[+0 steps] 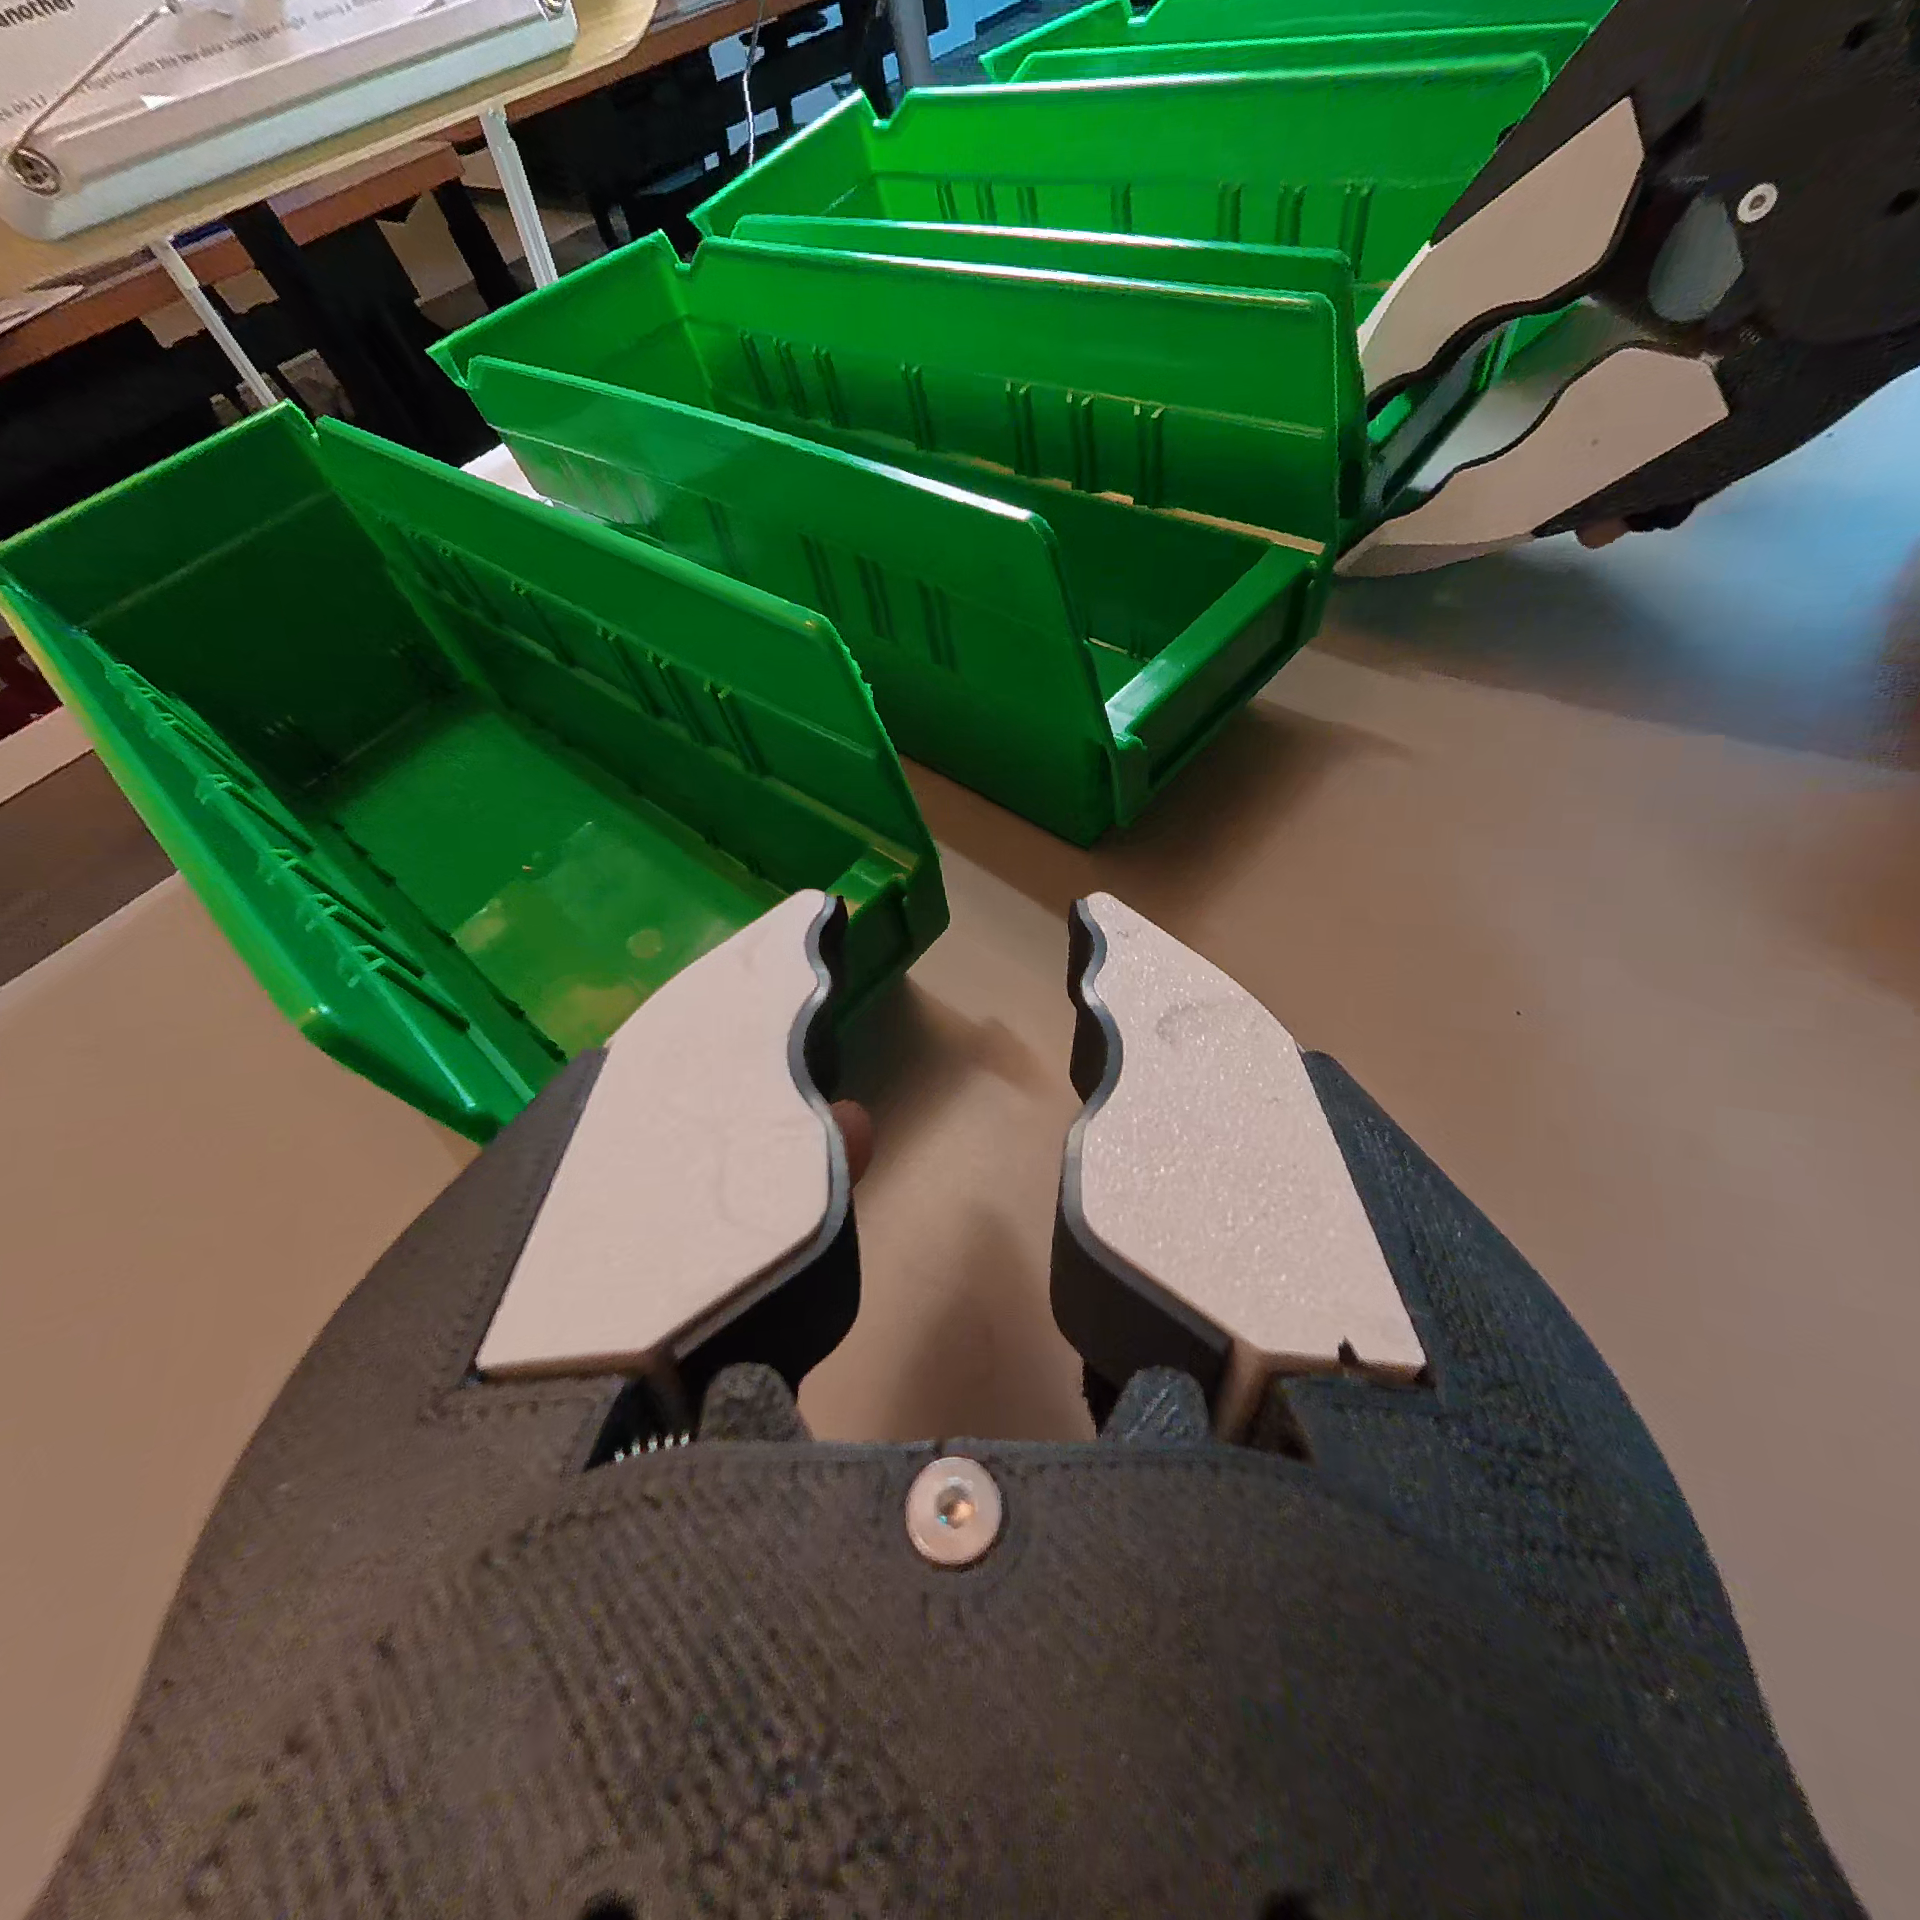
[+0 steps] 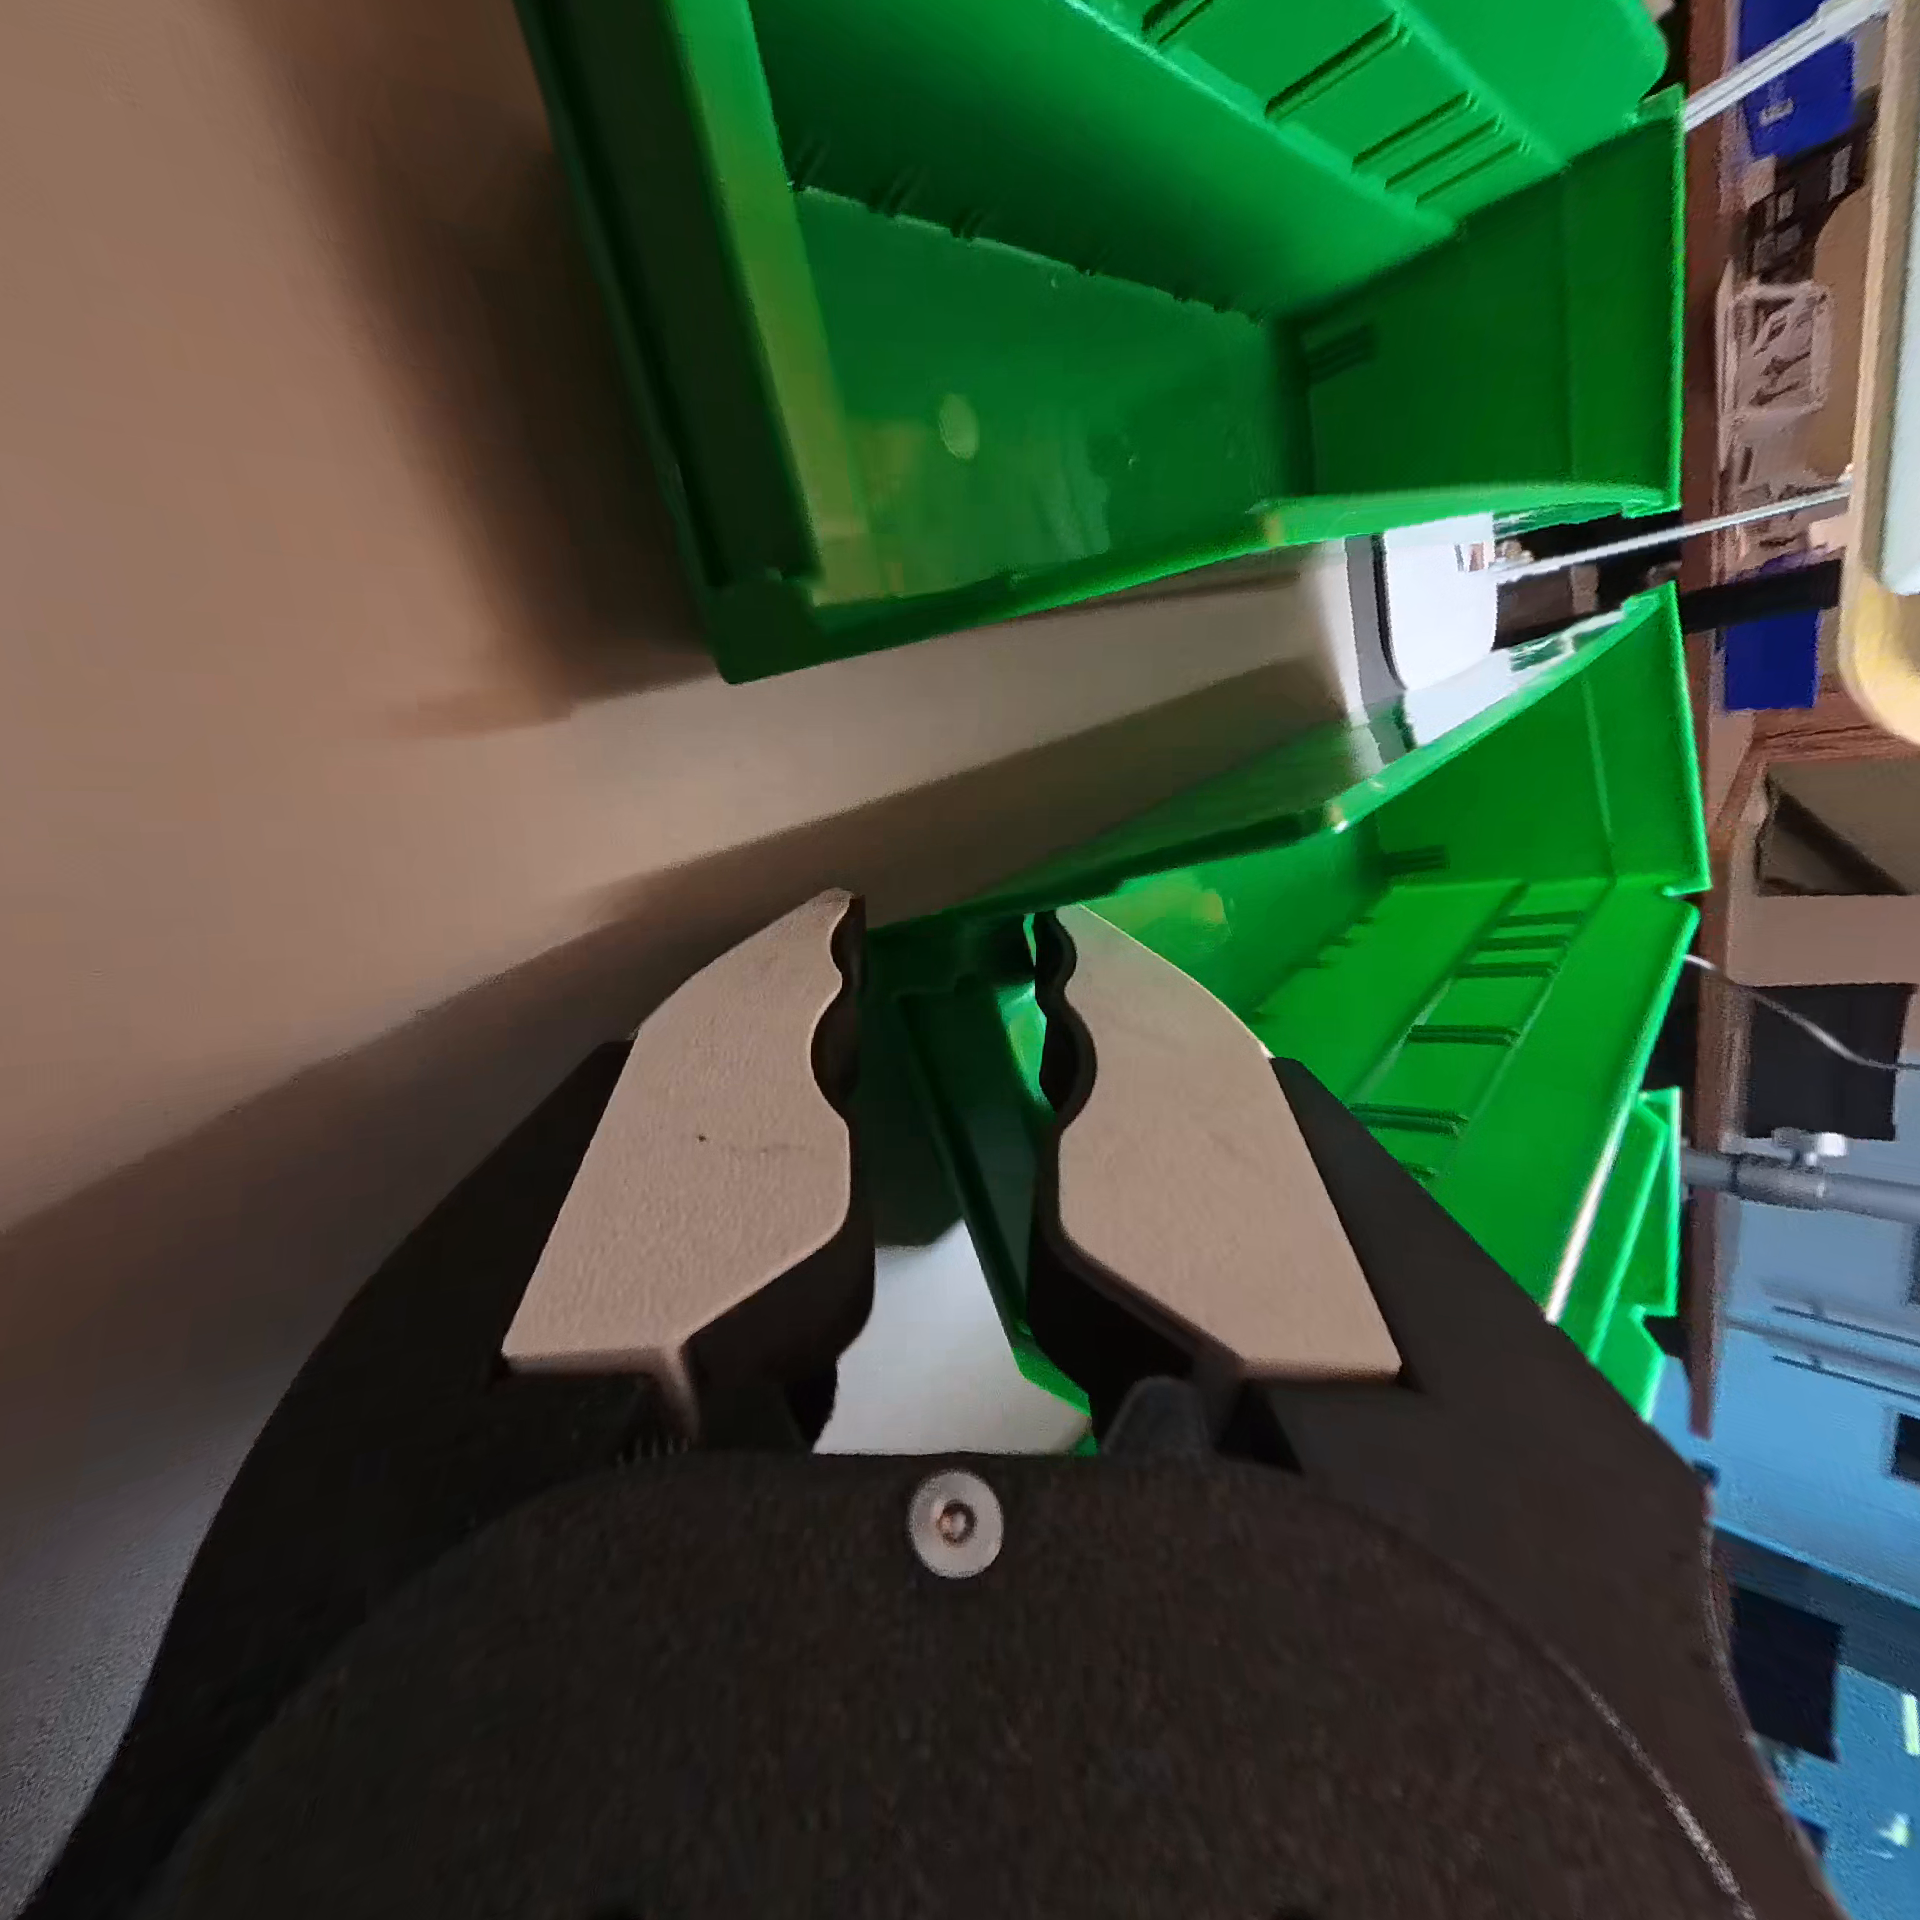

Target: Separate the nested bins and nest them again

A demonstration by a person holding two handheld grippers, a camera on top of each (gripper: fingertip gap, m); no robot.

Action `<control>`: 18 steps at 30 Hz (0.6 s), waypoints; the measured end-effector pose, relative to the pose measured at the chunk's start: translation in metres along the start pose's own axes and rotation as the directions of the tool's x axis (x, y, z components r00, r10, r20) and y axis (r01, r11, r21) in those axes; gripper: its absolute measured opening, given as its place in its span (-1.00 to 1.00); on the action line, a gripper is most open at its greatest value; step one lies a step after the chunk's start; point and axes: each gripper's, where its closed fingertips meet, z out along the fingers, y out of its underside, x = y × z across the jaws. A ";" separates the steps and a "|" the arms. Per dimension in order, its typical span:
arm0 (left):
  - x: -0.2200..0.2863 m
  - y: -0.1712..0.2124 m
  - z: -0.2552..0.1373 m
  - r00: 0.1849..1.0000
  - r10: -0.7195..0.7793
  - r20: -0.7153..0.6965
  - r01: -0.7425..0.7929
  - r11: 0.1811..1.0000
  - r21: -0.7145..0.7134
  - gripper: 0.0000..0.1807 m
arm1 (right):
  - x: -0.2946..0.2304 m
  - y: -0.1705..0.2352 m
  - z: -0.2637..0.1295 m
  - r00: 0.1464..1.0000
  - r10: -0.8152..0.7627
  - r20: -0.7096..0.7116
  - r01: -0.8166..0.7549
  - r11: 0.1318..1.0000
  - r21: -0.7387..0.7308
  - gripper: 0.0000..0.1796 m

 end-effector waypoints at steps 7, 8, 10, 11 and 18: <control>-0.001 0.001 0.001 1.000 0.002 0.001 -0.002 1.000 -0.002 -0.54 | 0.013 -0.004 0.011 0.995 0.080 -0.067 -0.077 0.996 0.044 -0.64; -0.001 0.001 0.000 1.000 0.003 0.003 -0.003 1.000 -0.001 -0.54 | 0.013 -0.006 0.007 0.995 0.091 -0.049 -0.088 0.995 0.057 -0.58; -0.002 0.000 -0.001 1.000 0.000 0.005 0.000 1.000 0.005 -0.54 | 0.022 -0.019 -0.017 0.980 0.197 -0.003 -0.195 0.971 0.139 -0.48; -0.002 -0.001 -0.001 1.000 -0.004 0.004 0.004 1.000 0.008 -0.55 | 0.033 -0.025 -0.034 0.962 0.271 0.014 -0.268 0.942 0.200 -0.48; 0.001 -0.001 0.000 1.000 0.001 -0.008 -0.001 1.000 0.008 -0.54 | 0.123 0.091 -0.082 0.685 0.670 -0.286 -0.656 0.738 0.159 -0.39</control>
